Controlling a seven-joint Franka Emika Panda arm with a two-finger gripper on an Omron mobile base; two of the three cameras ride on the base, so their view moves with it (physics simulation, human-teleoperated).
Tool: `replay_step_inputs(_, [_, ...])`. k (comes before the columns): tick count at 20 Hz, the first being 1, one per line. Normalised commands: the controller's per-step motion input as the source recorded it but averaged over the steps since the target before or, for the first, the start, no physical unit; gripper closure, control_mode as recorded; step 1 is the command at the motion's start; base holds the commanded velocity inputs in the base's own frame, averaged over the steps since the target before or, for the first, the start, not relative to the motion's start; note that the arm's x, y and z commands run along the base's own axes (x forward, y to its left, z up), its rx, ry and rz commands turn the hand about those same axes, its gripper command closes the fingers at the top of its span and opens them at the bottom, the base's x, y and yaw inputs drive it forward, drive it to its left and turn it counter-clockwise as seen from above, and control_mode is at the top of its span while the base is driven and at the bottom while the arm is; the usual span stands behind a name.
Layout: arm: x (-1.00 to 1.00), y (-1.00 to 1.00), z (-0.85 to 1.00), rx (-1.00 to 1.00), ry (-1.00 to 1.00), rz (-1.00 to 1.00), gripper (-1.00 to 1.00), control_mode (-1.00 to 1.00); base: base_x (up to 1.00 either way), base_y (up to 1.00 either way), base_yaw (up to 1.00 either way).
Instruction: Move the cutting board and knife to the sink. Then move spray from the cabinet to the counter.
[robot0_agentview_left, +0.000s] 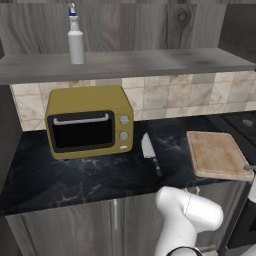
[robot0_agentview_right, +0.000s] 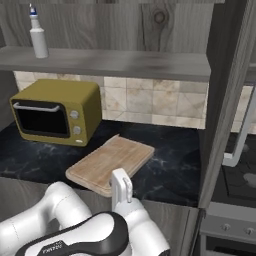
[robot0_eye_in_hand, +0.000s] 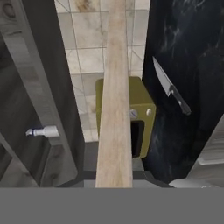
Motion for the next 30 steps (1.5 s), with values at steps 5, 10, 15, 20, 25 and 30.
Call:
replay_step_inputs(5, [0.0, 0.0, 0.0, 0.0, 0.0, 0.0, 1.0, 1.0, -0.53, 0.0, -0.02])
replay_step_inputs(10, [0.0, 0.0, 0.0, 0.0, 0.0, 0.0, 1.0, 1.0, -0.64, 0.0, -0.05])
replay_step_inputs(15, [0.0, 0.0, 0.0, 0.0, 0.0, 0.0, 1.0, 1.0, -0.74, 0.0, -0.21])
replay_step_inputs(20, [0.0, 0.0, 0.0, 0.0, 0.0, 0.0, 1.0, 1.0, -0.63, 0.03, -0.41])
replay_step_inputs(25, [0.0, 0.0, 0.0, 0.0, 0.0, 0.0, 1.0, 1.0, -0.3, 0.16, -0.71])
replay_step_inputs(30, [0.0, 0.0, 0.0, 0.0, 0.0, 0.0, 1.0, 1.0, -0.03, 0.11, -0.87])
